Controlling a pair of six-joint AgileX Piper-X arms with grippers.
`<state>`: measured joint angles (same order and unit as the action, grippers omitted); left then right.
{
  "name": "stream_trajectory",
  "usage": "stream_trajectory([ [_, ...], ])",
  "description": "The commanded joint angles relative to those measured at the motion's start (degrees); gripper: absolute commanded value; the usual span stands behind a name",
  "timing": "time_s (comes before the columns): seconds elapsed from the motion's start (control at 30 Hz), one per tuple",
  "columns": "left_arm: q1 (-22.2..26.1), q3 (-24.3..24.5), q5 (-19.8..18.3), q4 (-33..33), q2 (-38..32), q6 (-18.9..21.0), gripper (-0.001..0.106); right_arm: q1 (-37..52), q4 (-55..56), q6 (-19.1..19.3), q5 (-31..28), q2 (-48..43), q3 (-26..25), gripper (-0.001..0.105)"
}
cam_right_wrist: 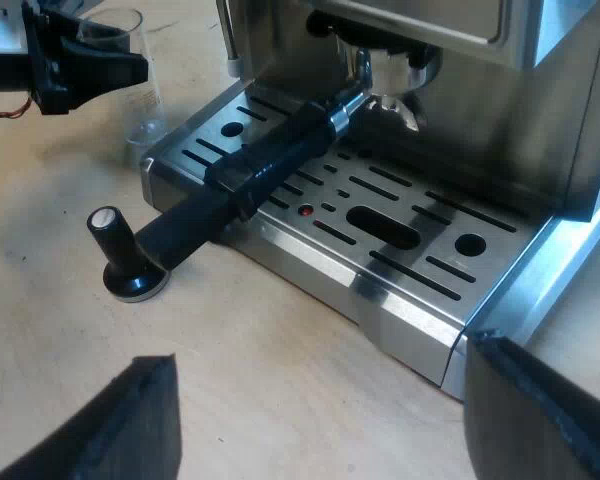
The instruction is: Pour the beans into the coffee machine
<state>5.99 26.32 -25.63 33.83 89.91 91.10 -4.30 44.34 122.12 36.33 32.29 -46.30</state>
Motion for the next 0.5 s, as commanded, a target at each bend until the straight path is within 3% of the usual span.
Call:
stream_trajectory([
  [0.03, -0.3, 0.02, 0.35, 0.74, -0.22, -0.1, 0.034, 0.02, -0.8, 0.88, 0.83, -0.58, -0.18, 0.062],
  [0.43, -0.3, 0.03, 0.35, 0.31, -0.22, 0.02, 0.034, 0.02, -0.8, 0.88, 0.83, -0.58, -0.18, 0.062],
  [0.5, -0.3, -0.08, 0.35, 0.03, -0.22, 0.02, 0.038, 0.02, -0.8, 0.88, 0.83, -0.58, -0.18, 0.062],
])
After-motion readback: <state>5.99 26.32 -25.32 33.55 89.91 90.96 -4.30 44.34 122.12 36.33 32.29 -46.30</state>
